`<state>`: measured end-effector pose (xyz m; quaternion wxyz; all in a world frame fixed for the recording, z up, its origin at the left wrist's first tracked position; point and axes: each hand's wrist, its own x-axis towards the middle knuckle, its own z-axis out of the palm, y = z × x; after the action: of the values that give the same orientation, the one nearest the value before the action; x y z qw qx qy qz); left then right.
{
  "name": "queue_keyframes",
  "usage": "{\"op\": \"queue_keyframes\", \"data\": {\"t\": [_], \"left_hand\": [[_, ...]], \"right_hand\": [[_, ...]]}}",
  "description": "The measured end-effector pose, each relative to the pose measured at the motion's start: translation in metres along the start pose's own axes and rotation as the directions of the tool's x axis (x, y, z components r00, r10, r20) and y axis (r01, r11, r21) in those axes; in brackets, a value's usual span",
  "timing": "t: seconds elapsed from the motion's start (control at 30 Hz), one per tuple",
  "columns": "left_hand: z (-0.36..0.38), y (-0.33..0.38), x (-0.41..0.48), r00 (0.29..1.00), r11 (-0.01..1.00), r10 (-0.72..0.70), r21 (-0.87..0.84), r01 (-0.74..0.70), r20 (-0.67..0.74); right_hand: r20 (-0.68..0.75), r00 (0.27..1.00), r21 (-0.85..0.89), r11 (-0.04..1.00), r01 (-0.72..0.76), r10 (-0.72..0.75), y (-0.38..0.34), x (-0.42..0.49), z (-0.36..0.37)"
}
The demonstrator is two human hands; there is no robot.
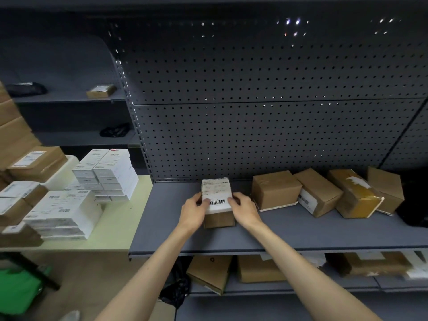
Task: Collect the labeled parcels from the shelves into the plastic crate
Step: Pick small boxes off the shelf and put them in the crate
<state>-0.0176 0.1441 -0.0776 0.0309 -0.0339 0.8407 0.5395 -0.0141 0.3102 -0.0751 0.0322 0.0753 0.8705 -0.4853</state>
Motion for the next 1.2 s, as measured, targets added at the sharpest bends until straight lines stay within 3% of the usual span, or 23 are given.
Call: {"op": "queue_keyframes", "data": {"t": [0.2,0.33,0.47,0.57,0.77,1.0,1.2], "left_hand": [[0.0,-0.01,0.003,0.999,0.998,-0.024,0.059,0.022,0.033],[0.003,0.012,0.013,0.985,0.937,0.163,0.321,-0.14,-0.047],[0.028,0.049,0.021,0.944,0.881,0.331,0.354,-0.313,0.01],[0.06,0.069,0.025,0.925,0.863,0.373,0.339,-0.375,0.073],[0.12,0.078,0.016,0.94,0.876,0.276,0.349,-0.333,0.202],[0.142,0.069,0.011,0.981,0.96,0.061,0.258,-0.107,0.182],[0.14,0.07,0.003,0.985,0.978,0.066,0.187,-0.096,0.163]], "right_hand": [[0.033,0.999,-0.014,1.0,0.002,-0.001,0.014,-0.002,-0.002],[0.007,1.0,-0.079,0.997,0.019,-0.019,0.019,0.0,-0.022],[-0.1,0.995,-0.13,0.991,0.01,-0.023,0.031,-0.004,-0.056],[-0.229,0.973,-0.179,0.982,-0.054,0.012,0.046,-0.003,-0.088],[-0.367,0.923,-0.148,0.972,-0.182,0.118,0.081,0.006,-0.141],[-0.195,0.971,0.014,0.99,-0.139,0.139,0.089,0.018,-0.155],[-0.128,0.989,0.081,0.995,-0.06,0.07,0.095,0.017,-0.152]]}}
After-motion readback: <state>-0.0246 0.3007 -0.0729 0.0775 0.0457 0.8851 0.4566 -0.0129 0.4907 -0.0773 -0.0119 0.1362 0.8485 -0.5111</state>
